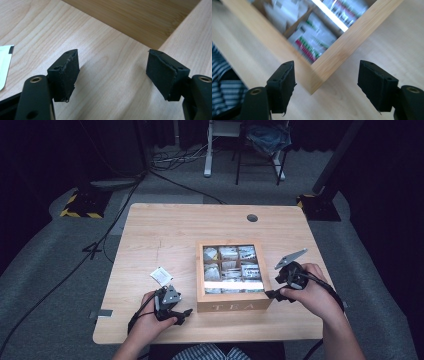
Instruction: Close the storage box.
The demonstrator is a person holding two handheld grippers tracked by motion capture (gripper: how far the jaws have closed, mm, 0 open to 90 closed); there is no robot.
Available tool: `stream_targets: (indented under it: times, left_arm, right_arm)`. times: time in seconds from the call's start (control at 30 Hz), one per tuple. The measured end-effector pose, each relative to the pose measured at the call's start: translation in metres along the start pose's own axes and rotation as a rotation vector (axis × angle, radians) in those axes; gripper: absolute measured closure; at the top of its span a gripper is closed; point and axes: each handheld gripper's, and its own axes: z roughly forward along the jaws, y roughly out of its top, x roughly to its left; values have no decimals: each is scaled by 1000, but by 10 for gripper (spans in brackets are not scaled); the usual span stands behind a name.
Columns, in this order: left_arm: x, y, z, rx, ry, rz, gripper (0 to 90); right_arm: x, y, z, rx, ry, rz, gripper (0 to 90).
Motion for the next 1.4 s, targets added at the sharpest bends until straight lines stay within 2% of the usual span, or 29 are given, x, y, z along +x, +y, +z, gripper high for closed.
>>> stream_targets:
  times: [0.07,0.23,0.43,0.47,0.67,0.7,0.83,1.0,1.07,1.4]
  left_arm:
    - [1,-1,-3,6,9,2,280]
    - [4,-3,-10,-8,14,-25,282]
    - [12,-6,-20,-29,36,-57,283]
    - [13,-6,-21,-27,39,-52,283]
    - [22,-10,-29,-24,56,-85,281]
    - [24,-10,-30,-21,61,-80,280]
    - [28,-14,-32,-21,74,-111,280]
    - [35,-17,-35,-17,83,-120,280]
    - [36,-19,-36,-16,87,-136,280]
    - [45,-25,-38,-11,111,-154,281]
  right_arm:
    - [-5,0,-3,-39,-16,15,308]
    - [-18,-1,-3,-118,-44,35,320]
    - [-39,-8,-1,-163,-62,76,315]
    - [-43,-10,-1,-169,-73,86,310]
    - [-61,-22,-1,-164,-82,129,291]
    - [-64,-24,-1,-169,-88,134,285]
    - [-75,-31,4,-173,-95,170,282]
    - [-90,-39,14,-168,-104,185,284]
    - [-95,-43,18,-177,-121,189,287]
    - [-118,-60,40,-221,-165,211,284]
